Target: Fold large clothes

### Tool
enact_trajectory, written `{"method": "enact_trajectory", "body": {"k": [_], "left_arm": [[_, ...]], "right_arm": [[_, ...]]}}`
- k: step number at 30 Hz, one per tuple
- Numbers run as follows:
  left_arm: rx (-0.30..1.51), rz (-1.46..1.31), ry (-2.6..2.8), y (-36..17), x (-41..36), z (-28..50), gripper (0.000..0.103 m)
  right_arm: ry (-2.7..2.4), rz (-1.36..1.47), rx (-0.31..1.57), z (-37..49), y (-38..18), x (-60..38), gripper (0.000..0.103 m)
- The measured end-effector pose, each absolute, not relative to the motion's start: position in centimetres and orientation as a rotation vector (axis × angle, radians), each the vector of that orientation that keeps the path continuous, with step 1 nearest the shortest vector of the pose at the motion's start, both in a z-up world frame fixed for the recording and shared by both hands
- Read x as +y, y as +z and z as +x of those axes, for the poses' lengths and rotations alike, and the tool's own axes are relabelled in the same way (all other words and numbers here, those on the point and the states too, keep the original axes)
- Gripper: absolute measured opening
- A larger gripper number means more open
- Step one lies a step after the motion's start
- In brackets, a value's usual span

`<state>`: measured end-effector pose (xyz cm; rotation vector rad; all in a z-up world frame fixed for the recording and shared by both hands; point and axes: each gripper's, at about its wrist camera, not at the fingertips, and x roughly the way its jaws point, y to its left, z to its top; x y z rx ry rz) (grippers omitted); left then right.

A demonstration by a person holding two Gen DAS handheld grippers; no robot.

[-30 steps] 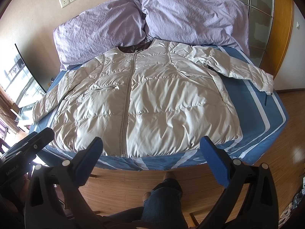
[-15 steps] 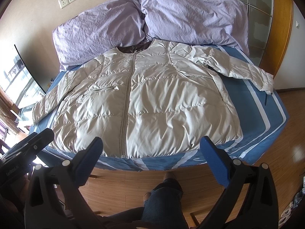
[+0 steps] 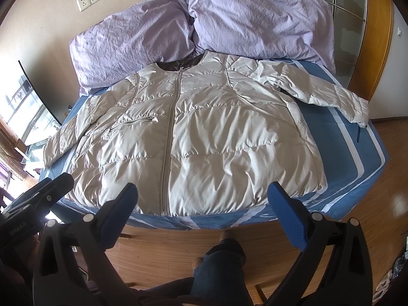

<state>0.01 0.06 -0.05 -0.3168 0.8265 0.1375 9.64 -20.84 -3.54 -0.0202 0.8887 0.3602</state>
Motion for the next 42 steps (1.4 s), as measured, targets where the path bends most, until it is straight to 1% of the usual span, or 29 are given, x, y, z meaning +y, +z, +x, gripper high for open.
{"method": "enact_trajectory", "body": {"k": [9, 17, 21, 28, 33, 37, 42], "left_arm": [[0.856, -0.286, 0.191, -0.8, 0.4, 2.8, 0.102], [0.895, -0.197, 0.230, -2.1, 0.0, 6.5, 0.102], [0.918, -0.183, 0.237, -2.9, 0.3, 9.2, 0.102], [0.948, -0.169, 0.255, -4.5, 0.9, 14.2, 0.102], [0.975, -0.168, 0.285, -6.1, 1.8, 17.9, 0.102], [0.985, -0.165, 0.317, -7.3, 2.5, 19.9, 0.102], [1.003, -0.176, 0.355, -8.9, 3.4, 21.2, 0.102]], "right_arm": [[0.328, 0.050, 0.848, 13.2, -3.7, -22.8, 0.101], [0.240, 0.141, 0.898, 19.5, -5.1, -26.6, 0.101], [0.149, 0.168, 0.907, 23.3, -5.5, -29.7, 0.101], [-0.091, 0.294, 0.930, 31.5, -6.4, -39.4, 0.101], [-0.231, 0.401, 0.954, 35.8, -8.0, -46.1, 0.096], [-0.361, 0.480, 0.977, 38.6, -10.1, -51.6, 0.089], [-0.438, 0.565, 0.998, 39.7, -12.4, -55.6, 0.084]]}}
